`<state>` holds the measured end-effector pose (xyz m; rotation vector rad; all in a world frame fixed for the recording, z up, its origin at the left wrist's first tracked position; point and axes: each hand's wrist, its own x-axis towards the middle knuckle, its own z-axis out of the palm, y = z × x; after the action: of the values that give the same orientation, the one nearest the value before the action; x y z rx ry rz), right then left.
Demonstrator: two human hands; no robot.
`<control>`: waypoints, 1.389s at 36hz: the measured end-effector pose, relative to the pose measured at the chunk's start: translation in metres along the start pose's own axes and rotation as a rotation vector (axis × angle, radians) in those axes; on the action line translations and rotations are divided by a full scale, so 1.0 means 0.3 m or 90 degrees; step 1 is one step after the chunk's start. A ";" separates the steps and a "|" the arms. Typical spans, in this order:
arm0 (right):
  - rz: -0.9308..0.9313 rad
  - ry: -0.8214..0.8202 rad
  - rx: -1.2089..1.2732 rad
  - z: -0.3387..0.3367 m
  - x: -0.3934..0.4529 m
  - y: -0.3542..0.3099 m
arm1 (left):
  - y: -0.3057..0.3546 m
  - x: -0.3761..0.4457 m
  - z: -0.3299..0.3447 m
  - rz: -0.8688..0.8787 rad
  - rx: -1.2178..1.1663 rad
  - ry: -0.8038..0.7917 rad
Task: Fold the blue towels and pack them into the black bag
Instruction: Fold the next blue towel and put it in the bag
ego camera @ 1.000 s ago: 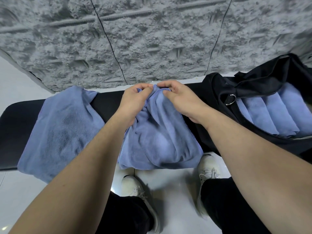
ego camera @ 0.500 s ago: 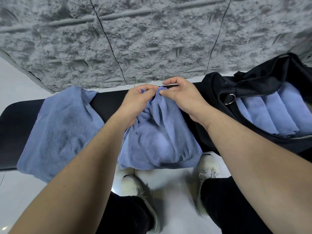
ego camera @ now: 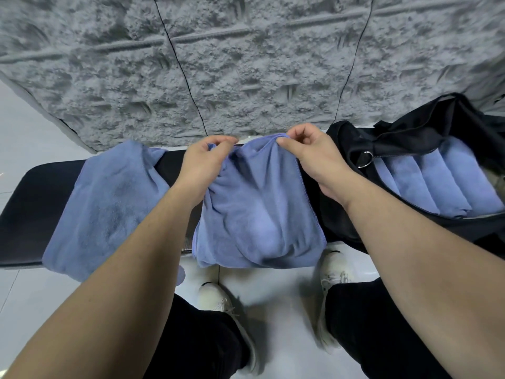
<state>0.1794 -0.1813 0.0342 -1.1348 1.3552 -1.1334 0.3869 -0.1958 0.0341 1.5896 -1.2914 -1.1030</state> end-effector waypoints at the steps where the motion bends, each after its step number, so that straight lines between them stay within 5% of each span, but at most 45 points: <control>1: 0.000 0.003 0.003 -0.009 -0.009 -0.003 | -0.002 -0.006 -0.019 -0.002 0.004 0.017; 13: -0.053 0.027 -0.023 -0.114 -0.144 -0.040 | 0.019 -0.144 -0.231 -0.043 -0.021 0.115; 26: -0.084 0.080 -0.081 -0.152 -0.290 -0.077 | 0.103 -0.328 -0.382 -0.056 -0.129 -0.085; 33: -0.142 0.075 -0.179 -0.177 -0.355 -0.115 | 0.104 -0.372 -0.441 -0.012 0.016 -0.018; 43: -0.166 0.075 -0.286 -0.215 -0.344 -0.198 | 0.154 -0.407 -0.494 -0.028 0.165 -0.081; 50: -0.123 0.063 -0.225 -0.218 -0.285 -0.273 | 0.221 -0.359 -0.507 -0.008 0.067 0.000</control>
<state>0.1245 -0.1028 0.1299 -1.5071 1.5924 -1.1242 0.5010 -0.0925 0.1585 1.6776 -1.3608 -1.0576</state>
